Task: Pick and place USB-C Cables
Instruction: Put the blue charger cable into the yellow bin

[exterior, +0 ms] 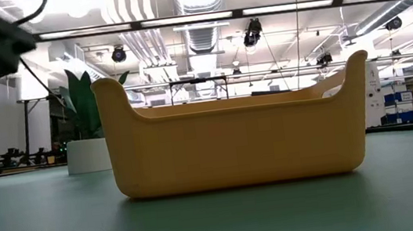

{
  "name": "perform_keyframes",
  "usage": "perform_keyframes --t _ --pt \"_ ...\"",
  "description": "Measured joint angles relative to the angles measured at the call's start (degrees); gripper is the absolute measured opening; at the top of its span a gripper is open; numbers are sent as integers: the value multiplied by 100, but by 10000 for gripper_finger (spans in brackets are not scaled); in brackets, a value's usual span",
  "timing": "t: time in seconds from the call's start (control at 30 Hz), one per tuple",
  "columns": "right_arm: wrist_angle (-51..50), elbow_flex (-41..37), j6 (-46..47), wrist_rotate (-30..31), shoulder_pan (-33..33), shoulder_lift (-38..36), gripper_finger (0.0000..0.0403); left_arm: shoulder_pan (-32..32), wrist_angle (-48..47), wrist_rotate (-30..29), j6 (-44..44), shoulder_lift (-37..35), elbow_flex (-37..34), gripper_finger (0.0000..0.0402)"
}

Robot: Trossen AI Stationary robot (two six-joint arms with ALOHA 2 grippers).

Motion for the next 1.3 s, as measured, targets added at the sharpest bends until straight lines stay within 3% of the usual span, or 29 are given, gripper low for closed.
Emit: perform_keyframes --t 0.43,0.53,0.77,0.9,1.03,1.3 --pt "-27 0 3 -2 0 0 68 0 -141 297 -281 639 -2 10" --pt "-39 0 4 -2 0 0 68 0 -143 296 -277 692 -2 43" --pt "-79 2 4 -2 0 0 68 -2 -313 297 -267 901 -5 172" --pt "-81 2 4 -2 0 0 68 -4 -320 297 -274 1044 -47 226" --pt "-83 2 2 -2 0 0 68 -4 -299 297 -277 1168 -114 252" --pt "-84 4 2 -2 0 0 68 2 -294 292 -283 1347 -281 256"
